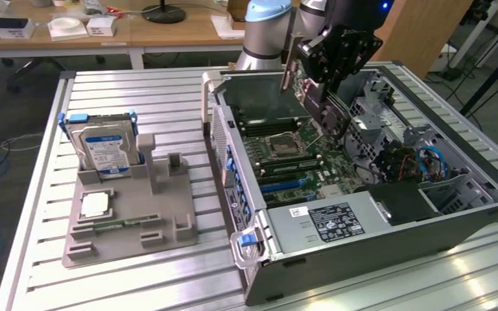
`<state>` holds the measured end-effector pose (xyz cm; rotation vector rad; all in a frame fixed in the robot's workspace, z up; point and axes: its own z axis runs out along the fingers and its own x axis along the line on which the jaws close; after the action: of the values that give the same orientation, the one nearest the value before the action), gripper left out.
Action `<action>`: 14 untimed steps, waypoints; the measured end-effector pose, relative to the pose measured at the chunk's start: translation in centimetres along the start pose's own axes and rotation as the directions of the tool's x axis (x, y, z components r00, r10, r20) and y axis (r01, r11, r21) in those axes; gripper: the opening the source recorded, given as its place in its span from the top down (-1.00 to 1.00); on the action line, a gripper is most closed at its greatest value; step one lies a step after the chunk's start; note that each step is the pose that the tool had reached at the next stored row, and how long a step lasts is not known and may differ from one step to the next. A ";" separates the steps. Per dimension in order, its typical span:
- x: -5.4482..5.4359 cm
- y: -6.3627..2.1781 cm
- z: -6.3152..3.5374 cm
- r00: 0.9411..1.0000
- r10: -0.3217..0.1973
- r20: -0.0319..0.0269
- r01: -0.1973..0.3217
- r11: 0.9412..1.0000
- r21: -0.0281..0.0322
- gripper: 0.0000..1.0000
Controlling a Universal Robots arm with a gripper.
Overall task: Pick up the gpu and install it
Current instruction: 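Insert the gpu into the slot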
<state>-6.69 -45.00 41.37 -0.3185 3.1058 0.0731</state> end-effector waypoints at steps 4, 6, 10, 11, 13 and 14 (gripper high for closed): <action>0.0 0.00 0.00 1.000 -0.018 -0.001 0.018 1.000 0.000 0.47; 0.0 0.00 0.00 1.000 -0.027 -0.001 0.027 1.000 -0.001 0.47; 0.0 0.00 0.00 0.999 -0.045 -0.002 0.045 0.999 -0.001 0.47; 0.0 0.00 0.00 0.999 -0.049 -0.002 0.049 0.999 -0.001 0.47; 0.0 0.00 0.00 0.998 -0.059 -0.003 0.059 0.998 -0.001 0.47; 0.0 0.00 0.00 0.998 -0.063 -0.003 0.063 0.998 -0.002 0.47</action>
<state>-6.69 -45.00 41.37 -0.4172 3.0956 0.0741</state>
